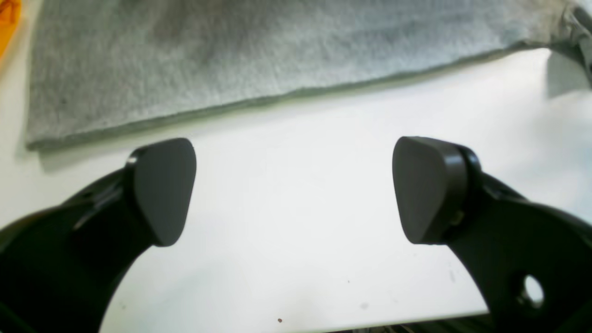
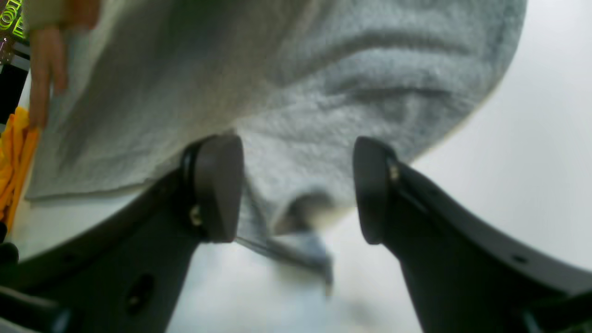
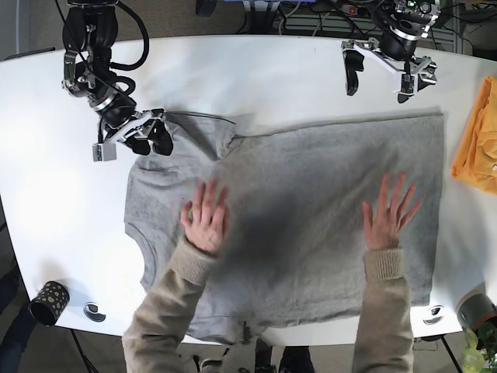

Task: Fold the T-shirt properly

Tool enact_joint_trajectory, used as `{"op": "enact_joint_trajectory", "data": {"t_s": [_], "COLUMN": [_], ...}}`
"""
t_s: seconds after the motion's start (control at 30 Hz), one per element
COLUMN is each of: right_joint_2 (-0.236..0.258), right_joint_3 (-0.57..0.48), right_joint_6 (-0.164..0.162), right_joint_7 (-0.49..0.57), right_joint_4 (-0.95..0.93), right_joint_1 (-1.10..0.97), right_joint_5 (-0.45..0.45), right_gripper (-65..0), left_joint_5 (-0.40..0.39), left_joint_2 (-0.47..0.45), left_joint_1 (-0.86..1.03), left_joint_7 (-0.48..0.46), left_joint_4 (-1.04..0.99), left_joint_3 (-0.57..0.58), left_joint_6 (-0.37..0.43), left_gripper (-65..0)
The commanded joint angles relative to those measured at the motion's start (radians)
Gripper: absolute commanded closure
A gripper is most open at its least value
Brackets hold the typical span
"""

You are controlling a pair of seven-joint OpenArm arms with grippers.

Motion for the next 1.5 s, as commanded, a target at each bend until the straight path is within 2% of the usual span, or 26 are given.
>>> {"op": "enact_joint_trajectory", "data": {"t_s": [0.0,0.17,0.23,0.33,0.5,0.67,1.1,1.33,1.47], "right_joint_2": [0.014,0.007,0.007,0.007,0.002,-0.007,-0.009,-0.009,-0.043], "right_joint_3": [0.037,0.08,0.082,0.077,0.053,0.03,0.18,0.2,0.199], "right_joint_6": [0.009,0.012,0.016,0.016,0.017,0.008,0.016,0.016,0.017], "right_joint_7": [0.021,0.021,0.019,0.019,0.019,-0.042,-0.048,-0.053,-0.053], "right_joint_4": [0.02,0.022,0.02,0.015,0.019,0.015,0.12,0.129,0.134], "right_joint_1": [-0.016,-0.07,-0.092,-0.108,-0.124,-0.158,-0.331,-0.371,-0.394], "right_joint_5": [0.024,0.029,0.067,0.099,0.102,0.158,0.165,0.167,0.164], "right_gripper": [-36.0,-36.1,-36.3,-36.3,-36.3,-36.3,-36.3,-36.3,-36.3], "left_joint_5": [-0.009,-0.014,-0.017,-0.03,-0.073,-0.081,-0.086,-0.086,-0.086], "left_joint_2": [-0.002,-0.037,-0.071,-0.079,-0.082,-0.087,-0.088,-0.087,-0.087], "left_joint_1": [0.006,-0.016,-0.031,-0.063,-0.1,-0.145,-0.158,-0.165,-0.169], "left_joint_7": [-0.017,0.008,0.047,0.074,0.092,0.169,0.172,0.173,0.173], "left_joint_4": [0.007,0.004,0.009,0.01,0.01,0.009,0.007,0.005,0.005], "left_joint_3": [0.0,-0.003,0.003,-0.005,-0.037,-0.051,-0.054,-0.052,-0.056], "left_joint_6": [-0.002,-0.003,-0.003,-0.003,-0.003,-0.003,-0.005,-0.005,-0.005], "left_gripper": [-65.0,-65.0,-65.0,-65.0,-65.0,-65.0,-65.0,-65.0,-65.0]}}
